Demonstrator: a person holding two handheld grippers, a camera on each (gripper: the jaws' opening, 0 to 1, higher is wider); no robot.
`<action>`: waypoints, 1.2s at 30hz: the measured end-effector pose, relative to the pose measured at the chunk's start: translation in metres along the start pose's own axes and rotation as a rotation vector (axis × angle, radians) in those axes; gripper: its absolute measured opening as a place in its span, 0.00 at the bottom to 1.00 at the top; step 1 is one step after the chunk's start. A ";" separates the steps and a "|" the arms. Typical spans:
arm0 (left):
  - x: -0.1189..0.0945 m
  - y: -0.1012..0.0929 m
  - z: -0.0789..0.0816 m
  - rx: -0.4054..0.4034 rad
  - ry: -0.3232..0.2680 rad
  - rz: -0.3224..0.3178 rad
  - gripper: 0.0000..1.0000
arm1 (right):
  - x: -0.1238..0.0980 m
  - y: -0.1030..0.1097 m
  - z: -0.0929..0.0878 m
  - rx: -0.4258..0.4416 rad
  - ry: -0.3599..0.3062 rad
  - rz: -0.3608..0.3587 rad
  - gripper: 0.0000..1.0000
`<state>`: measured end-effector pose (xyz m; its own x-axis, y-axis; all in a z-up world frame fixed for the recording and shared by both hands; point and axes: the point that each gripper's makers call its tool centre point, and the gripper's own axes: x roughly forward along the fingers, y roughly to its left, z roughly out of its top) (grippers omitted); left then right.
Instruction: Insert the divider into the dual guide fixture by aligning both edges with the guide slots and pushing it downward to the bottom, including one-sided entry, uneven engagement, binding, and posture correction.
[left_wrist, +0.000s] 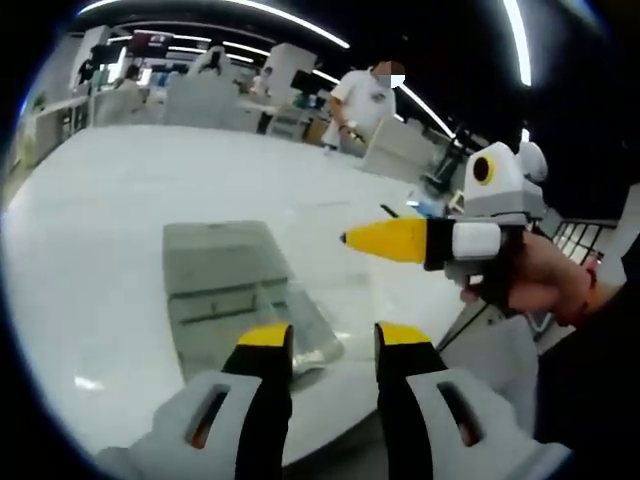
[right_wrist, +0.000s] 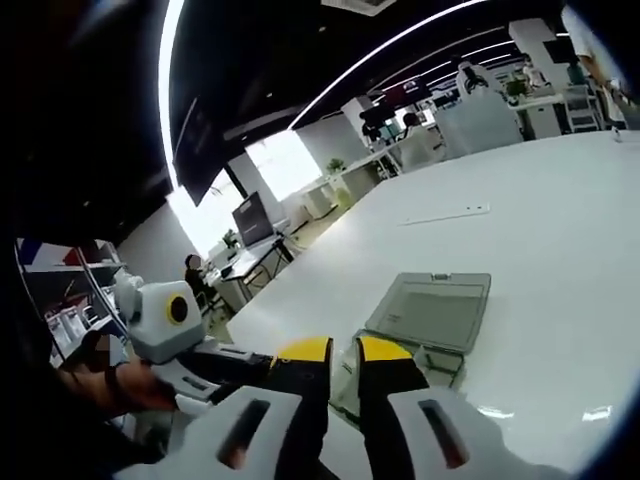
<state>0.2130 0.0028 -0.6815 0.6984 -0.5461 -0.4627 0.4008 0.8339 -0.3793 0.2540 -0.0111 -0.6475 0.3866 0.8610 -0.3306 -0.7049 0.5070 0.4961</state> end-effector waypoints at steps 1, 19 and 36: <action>0.000 -0.001 0.000 0.003 0.001 -0.002 0.31 | 0.000 0.000 0.001 0.006 -0.008 0.004 0.01; 0.005 -0.003 0.000 0.018 -0.005 0.005 0.31 | -0.003 -0.004 0.006 0.232 -0.063 -0.018 0.00; 0.004 -0.002 0.005 0.026 -0.025 -0.012 0.33 | -0.009 -0.007 0.008 0.200 -0.082 0.002 0.00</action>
<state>0.2178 -0.0005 -0.6782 0.7077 -0.5544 -0.4379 0.4243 0.8292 -0.3639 0.2597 -0.0220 -0.6414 0.4383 0.8581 -0.2676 -0.5767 0.4968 0.6486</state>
